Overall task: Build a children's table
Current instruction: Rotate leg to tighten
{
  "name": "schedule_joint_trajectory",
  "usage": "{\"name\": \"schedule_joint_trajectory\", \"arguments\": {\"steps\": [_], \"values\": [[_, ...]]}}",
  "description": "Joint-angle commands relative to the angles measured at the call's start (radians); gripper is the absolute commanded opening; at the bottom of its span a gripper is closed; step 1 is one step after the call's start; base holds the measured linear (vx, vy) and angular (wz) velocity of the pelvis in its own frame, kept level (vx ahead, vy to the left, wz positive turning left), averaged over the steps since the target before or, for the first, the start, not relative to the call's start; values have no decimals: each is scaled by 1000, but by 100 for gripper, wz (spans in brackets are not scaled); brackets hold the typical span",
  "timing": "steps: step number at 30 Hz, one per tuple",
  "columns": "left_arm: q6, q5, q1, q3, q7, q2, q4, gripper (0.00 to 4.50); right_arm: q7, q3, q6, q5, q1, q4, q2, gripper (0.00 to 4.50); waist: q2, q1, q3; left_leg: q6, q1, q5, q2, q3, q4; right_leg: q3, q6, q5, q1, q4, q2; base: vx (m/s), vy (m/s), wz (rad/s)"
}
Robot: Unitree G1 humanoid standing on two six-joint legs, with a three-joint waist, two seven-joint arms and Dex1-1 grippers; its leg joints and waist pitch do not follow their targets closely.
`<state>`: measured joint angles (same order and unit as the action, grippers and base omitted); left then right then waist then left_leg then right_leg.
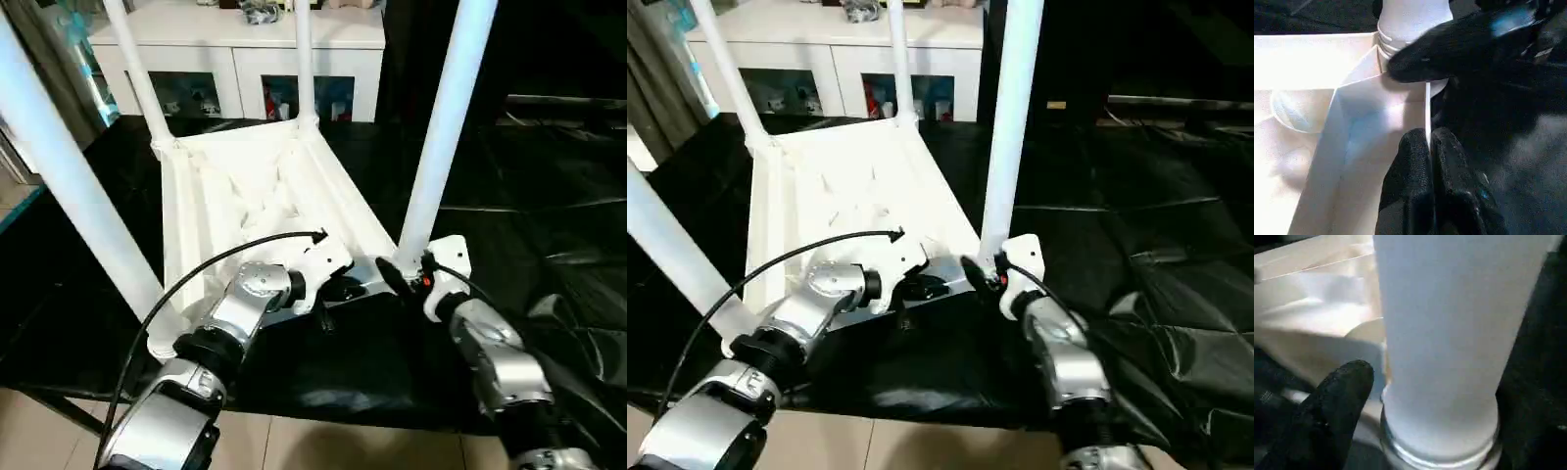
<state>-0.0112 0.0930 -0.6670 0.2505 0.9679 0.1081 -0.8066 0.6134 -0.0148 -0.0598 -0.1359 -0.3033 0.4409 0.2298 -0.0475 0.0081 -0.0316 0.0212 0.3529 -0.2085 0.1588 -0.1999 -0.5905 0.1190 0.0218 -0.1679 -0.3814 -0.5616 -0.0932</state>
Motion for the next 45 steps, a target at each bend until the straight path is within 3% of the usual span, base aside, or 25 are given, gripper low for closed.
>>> {"name": "schedule_joint_trajectory", "arguments": {"steps": [1,5,9,10,11,13,14,16,18,24,28,31,32,34,37,38,39,40,41,43,44,45], "values": [[51,-51,17,7,105,15,24,0,180,-84,-21,-34,16,-57,42,388,30,9,44,-102,2,-252,77,42,75,-65,149,-396,37,83,-88,0,0,0],[78,-67,29,34,271,87,50,0,370,-127,-42,-54,30,-102,146,388,24,27,50,-140,10,-166,85,36,69,-65,192,-264,41,60,-86,0,0,0],[93,-64,28,47,342,116,47,0,446,-135,-52,-70,25,-109,179,388,30,44,56,-155,7,-101,91,33,62,-65,231,-142,39,40,-86,0,0,0],[90,-69,28,51,375,128,49,0,472,-135,-54,-76,19,-107,192,388,26,50,60,-163,10,-77,91,34,58,-65,239,-108,40,30,-86,0,0,0],[89,-80,25,55,416,143,50,0,515,-135,-64,-89,1,-99,212,388,30,54,60,-171,14,-61,90,32,54,-67,244,-83,38,26,-87,0,0,0],[90,-82,23,55,424,145,49,0,526,-135,-68,-92,-5,-96,217,388,28,61,55,-163,10,-88,90,30,56,-66,244,-121,34,32,-88,0,0,0],[92,-83,19,55,439,148,45,0,546,-139,-71,-94,-18,-88,226,388,30,63,52,-138,8,-120,91,30,59,-66,240,-167,33,36,-87,0,0,0],[94,-84,18,55,445,149,44,0,555,-141,-73,-93,-21,-86,229,388,30,64,51,-122,7,-134,92,30,61,-67,234,-191,34,40,-88,0,0,0],[97,-85,15,56,451,149,41,0,567,-145,-75,-93,-28,-80,231,356,31,68,50,-103,6,-149,92,31,63,-68,223,-214,35,42,-88,0,0,0],[104,-85,10,52,446,145,35,0,584,-155,-89,-102,-20,-87,225,312,33,77,54,-114,7,-108,91,31,59,-69,231,-157,36,34,-89,0,0,0],[107,-77,5,41,394,135,24,0,545,-152,-89,-90,3,-84,203,282,31,80,53,-111,7,-114,89,31,58,-68,223,-178,36,38,-89,0,0,0],[96,-61,-11,15,266,103,-7,0,372,-128,-75,-33,-1,-24,151,272,28,73,47,-82,5,-160,89,32,65,-67,208,-247,30,48,-88,0,0,0],[91,-57,-18,5,220,89,-19,0,304,-120,-69,-11,-5,2,133,267,28,68,46,-54,0,-195,86,35,67,-67,190,-310,30,58,-90,0,0,0],[71,-52,-25,-9,126,48,-33,0,146,-90,-75,14,-7,47,79,267,31,58,42,-32,2,-226,83,40,72,-63,168,-384,33,68,-91,0,0,0],[47,-34,-32,-14,-3,-14,-52,0,-51,-43,-116,19,-12,79,-2,266,29,36,30,-9,-14,-318,79,42,75,-57,123,-539,20,93,-87,0,0,0],[39,-28,-37,-16,-45,-35,-61,0,-104,-30,-128,19,-16,87,-26,266,27,27,25,-3,-22,-367,72,45,72,-50,91,-626,17,107,-87,0,0,0],[36,-24,-41,-16,-76,-51,-68,0,-140,-21,-134,18,-18,90,-45,266,28,22,26,-1,-24,-380,70,47,70,-49,78,-652,16,110,-88,0,0,0],[32,-23,-44,-18,-104,-69,-72,0,-173,-15,-143,19,-19,93,-65,266,28,17,29,0,-25,-381,70,51,70,-47,65,-660,18,112,-89,0,0,0],[29,-23,-45,-18,-114,-75,-75,0,-184,-14,-145,20,-21,95,-71,266,18,13,32,-4,-16,-371,74,56,76,-48,66,-625,25,108,-89,0,0,0],[30,-20,-52,-14,-153,-118,-87,0,-218,-29,-124,40,-33,103,-114,266,22,8,36,-13,-8,-351,78,56,82,-50,78,-552,31,102,-87,0,0,0],[33,-18,-51,-10,-150,-123,-87,0,-207,-40,-101,48,-37,102,-119,266,17,10,38,-24,-8,-333,77,54,82,-54,93,-511,31,99,-89,0,0,0],[35,-13,-48,-7,-146,-123,-84,0,-197,-48,-82,50,-39,97,-120,301,20,9,37,-31,-8,-333,76,51,82,-56,100,-502,28,100,-87,0,0,0]]}}
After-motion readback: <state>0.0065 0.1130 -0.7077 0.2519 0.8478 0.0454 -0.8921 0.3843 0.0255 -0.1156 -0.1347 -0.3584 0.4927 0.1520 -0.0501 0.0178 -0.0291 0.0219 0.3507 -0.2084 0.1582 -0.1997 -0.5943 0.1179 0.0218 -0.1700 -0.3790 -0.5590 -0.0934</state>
